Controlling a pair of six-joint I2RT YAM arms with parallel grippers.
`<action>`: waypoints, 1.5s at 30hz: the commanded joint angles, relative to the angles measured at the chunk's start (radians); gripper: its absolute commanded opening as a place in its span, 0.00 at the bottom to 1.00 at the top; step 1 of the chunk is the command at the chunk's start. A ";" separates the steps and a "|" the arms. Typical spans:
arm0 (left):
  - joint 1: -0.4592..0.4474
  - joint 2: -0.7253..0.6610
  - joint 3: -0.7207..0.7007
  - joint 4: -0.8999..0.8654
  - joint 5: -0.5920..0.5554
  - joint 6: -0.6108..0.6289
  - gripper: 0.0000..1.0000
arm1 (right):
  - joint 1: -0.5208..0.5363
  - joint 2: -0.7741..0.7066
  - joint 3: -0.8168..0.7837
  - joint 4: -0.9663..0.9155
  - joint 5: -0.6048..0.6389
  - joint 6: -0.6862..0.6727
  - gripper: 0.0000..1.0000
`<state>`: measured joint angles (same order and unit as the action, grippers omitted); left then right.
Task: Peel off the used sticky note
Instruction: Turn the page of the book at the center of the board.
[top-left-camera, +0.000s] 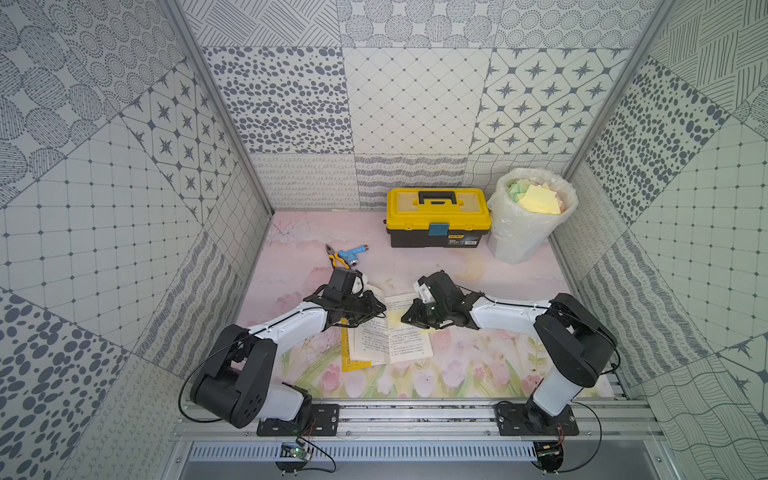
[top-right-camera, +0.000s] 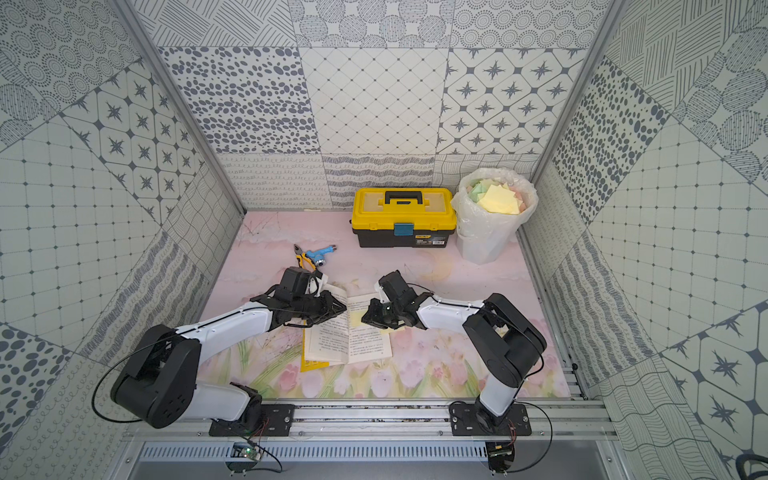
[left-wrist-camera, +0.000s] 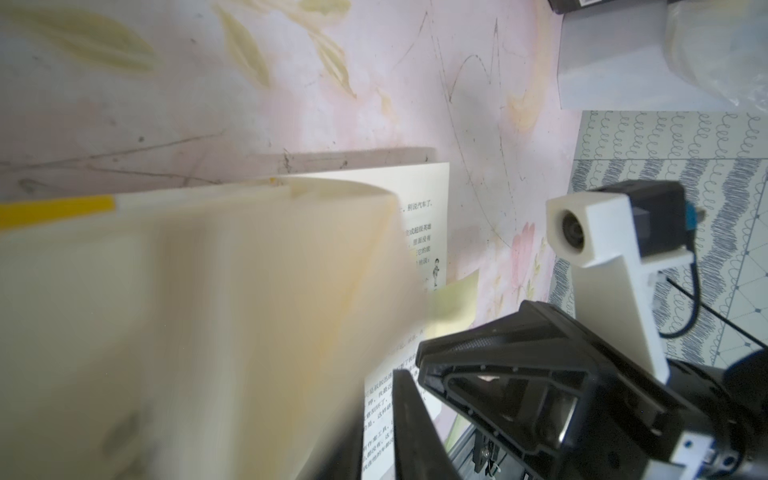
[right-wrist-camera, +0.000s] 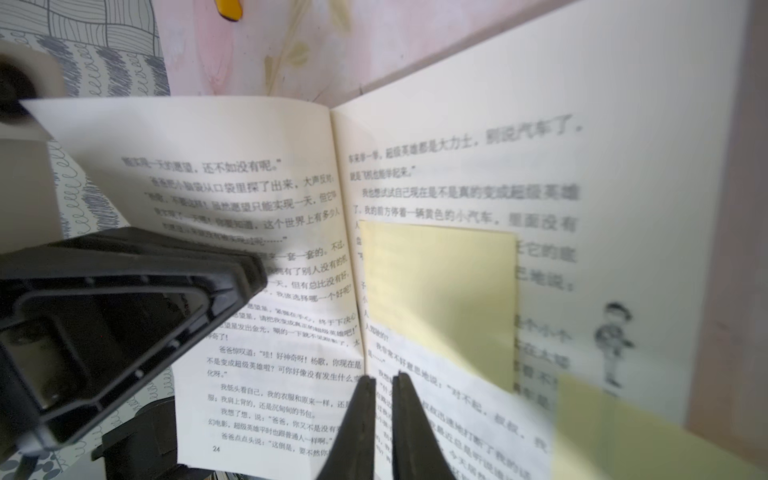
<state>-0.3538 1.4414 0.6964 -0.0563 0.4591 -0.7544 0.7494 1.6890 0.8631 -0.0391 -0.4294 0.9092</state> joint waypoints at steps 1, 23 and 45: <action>-0.006 0.061 0.031 0.023 0.136 0.035 0.16 | -0.021 -0.038 -0.019 -0.014 0.021 -0.012 0.16; -0.092 -0.028 0.054 -0.329 -0.204 0.182 0.06 | -0.054 -0.013 -0.010 -0.025 0.007 -0.012 0.19; -0.204 -0.142 -0.145 -0.248 -0.422 0.174 0.00 | 0.063 0.163 0.177 0.022 -0.125 -0.025 0.10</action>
<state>-0.5499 1.3209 0.5850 -0.2783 0.1024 -0.5755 0.7948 1.8023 0.9985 -0.0479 -0.5236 0.8867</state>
